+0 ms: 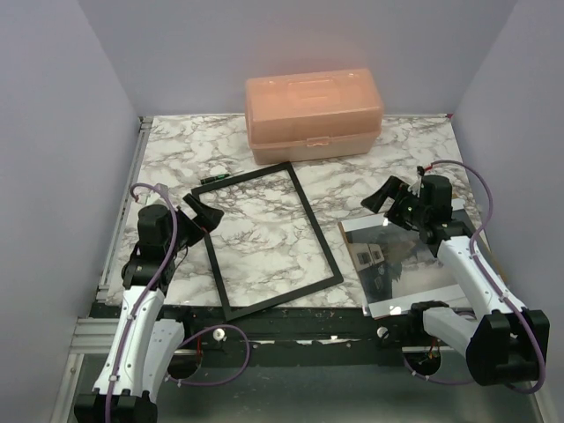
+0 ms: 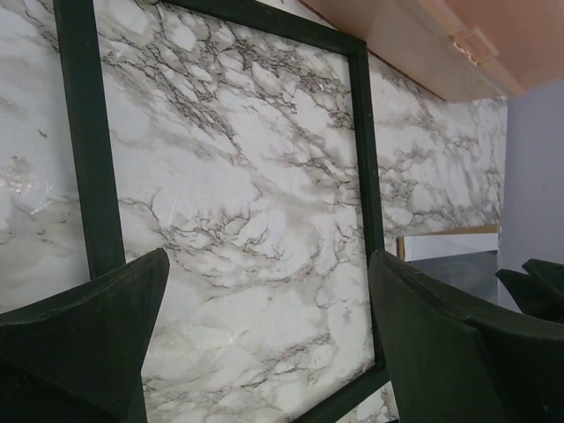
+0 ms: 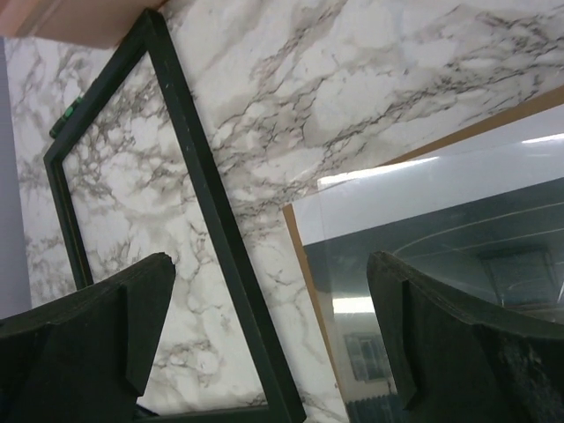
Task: Put the photo into the frame
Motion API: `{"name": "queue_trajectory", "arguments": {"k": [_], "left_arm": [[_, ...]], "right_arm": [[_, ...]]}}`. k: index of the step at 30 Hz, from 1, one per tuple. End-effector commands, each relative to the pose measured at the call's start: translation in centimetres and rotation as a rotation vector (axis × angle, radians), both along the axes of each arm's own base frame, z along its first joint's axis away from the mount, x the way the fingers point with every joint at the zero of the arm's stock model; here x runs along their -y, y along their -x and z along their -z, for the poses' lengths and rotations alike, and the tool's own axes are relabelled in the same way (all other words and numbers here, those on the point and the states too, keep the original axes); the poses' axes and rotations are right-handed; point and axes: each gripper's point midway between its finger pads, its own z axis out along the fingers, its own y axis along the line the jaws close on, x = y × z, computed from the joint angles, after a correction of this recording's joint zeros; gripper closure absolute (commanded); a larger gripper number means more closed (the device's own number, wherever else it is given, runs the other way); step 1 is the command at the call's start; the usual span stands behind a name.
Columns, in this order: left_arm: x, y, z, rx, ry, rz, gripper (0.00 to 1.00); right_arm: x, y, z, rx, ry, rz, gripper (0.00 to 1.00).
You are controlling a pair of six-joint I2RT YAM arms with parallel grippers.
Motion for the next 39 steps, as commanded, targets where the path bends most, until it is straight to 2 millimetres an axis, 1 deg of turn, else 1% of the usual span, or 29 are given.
{"name": "queue_trajectory", "arguments": {"k": [1,5,8,10,12,14,16,21,25,27,30,32,33,34,35,36,37,39], "left_arm": [[0.6,1.1,-0.4,-0.001,0.065,0.004,0.01],[1.2,1.4,-1.8,0.033,0.094,0.028,0.01],[1.7,1.6,-3.6,0.081,0.097,0.071,0.01],[1.9,1.9,-5.2,0.110,0.101,0.086,0.02],[2.2,2.3,-6.9,0.145,0.104,0.105,0.02],[2.3,2.7,-8.5,0.175,0.107,0.119,0.02],[2.4,3.2,-10.0,0.198,0.110,0.126,0.01],[2.5,4.4,-13.2,0.237,0.127,0.130,0.01],[2.8,5.1,-15.4,0.267,0.172,0.128,0.02],[3.1,5.3,-16.2,0.281,0.209,0.132,0.02],[3.6,5.6,-17.3,0.319,0.250,0.159,0.02],[3.8,5.8,-17.8,0.332,0.269,0.166,0.02],[3.8,5.9,-18.1,0.340,0.274,0.165,0.01],[3.8,6.0,-18.4,0.347,0.278,0.163,0.01],[3.8,6.1,-18.7,0.354,0.280,0.162,0.02],[3.8,6.3,-19.0,0.363,0.283,0.165,0.01],[3.8,6.5,-19.4,0.372,0.286,0.168,0.01],[3.9,6.9,-20.2,0.392,0.298,0.169,0.02]], "right_arm": [[-2.0,2.2,0.3,-0.079,-0.072,-0.126,0.00],[-2.1,2.6,0.0,-0.084,-0.058,-0.155,0.00],[-2.4,2.9,-0.1,-0.093,-0.058,-0.179,0.00],[-2.7,3.0,-0.1,-0.098,-0.074,-0.192,0.00],[-3.4,3.1,0.0,-0.108,-0.093,-0.206,0.00],[-4.5,3.2,0.1,-0.123,-0.093,-0.225,0.00],[-6.1,3.3,0.4,-0.137,-0.079,-0.253,0.00],[-12.0,4.2,0.1,-0.150,-0.042,-0.367,0.00],[-16.9,5.4,0.7,-0.171,0.002,-0.467,0.00],[-19.7,6.4,1.1,-0.181,0.001,-0.528,0.00],[-24.1,8.5,1.6,-0.199,0.022,-0.624,0.00],[-26.9,9.9,2.5,-0.223,0.055,-0.687,0.00],[-28.4,10.7,2.5,-0.232,0.060,-0.725,0.00],[-29.5,11.3,3.3,-0.256,0.075,-0.755,0.00],[-30.7,11.9,3.5,-0.268,0.088,-0.784,0.00],[-31.5,12.4,4.3,-0.288,0.109,-0.805,0.00],[-32.5,12.9,4.5,-0.300,0.127,-0.828,0.00],[-34.0,13.7,5.9,-0.333,0.181,-0.854,0.00]]}}
